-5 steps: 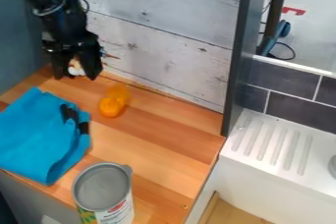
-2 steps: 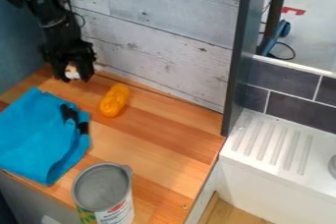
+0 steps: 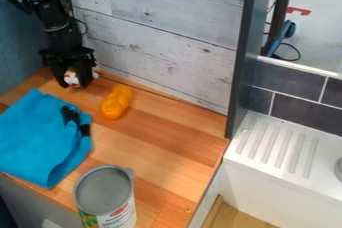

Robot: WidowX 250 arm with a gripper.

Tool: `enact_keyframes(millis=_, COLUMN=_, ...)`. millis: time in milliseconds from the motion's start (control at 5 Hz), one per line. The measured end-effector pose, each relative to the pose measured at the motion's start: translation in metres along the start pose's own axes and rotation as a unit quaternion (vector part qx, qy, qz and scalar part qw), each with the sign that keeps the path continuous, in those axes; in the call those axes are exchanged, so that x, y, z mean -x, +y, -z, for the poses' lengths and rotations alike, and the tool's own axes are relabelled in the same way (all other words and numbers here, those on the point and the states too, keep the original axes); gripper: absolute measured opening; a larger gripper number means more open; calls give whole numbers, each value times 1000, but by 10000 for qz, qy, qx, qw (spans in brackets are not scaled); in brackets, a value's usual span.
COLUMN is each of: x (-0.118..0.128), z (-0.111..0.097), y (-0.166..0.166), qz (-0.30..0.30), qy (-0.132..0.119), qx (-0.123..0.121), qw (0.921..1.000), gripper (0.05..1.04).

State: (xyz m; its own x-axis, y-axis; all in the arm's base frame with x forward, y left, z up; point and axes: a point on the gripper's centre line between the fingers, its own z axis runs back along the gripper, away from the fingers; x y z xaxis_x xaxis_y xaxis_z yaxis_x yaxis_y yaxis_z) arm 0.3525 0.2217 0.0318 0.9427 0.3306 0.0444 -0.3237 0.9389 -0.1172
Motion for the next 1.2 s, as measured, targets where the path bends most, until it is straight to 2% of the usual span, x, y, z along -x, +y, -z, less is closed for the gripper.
enact_keyframes(millis=200, x=-2, z=0, y=1, qz=15, qy=-52, qx=-18, qw=10000, gripper=658)
enact_keyframes(millis=400, x=11, z=18, y=4, qz=-110, qy=46, qx=-103, qw=9999, gripper=657)
enact_keyframes(millis=600, x=24, z=17, y=5, qz=-154, qy=-50, qx=-359, qw=9992, gripper=657)
enact_keyframes(millis=800, x=23, z=18, y=2, qz=-172, qy=-76, qx=-371, qw=9991, gripper=698)
enact_keyframes(millis=1000, x=26, z=18, y=0, qz=-237, qy=32, qx=-340, qw=9991, gripper=972)
enact_keyframes(millis=1200, x=18, z=11, y=-8, qz=-260, qy=-158, qx=-75, qw=9995, gripper=1006)
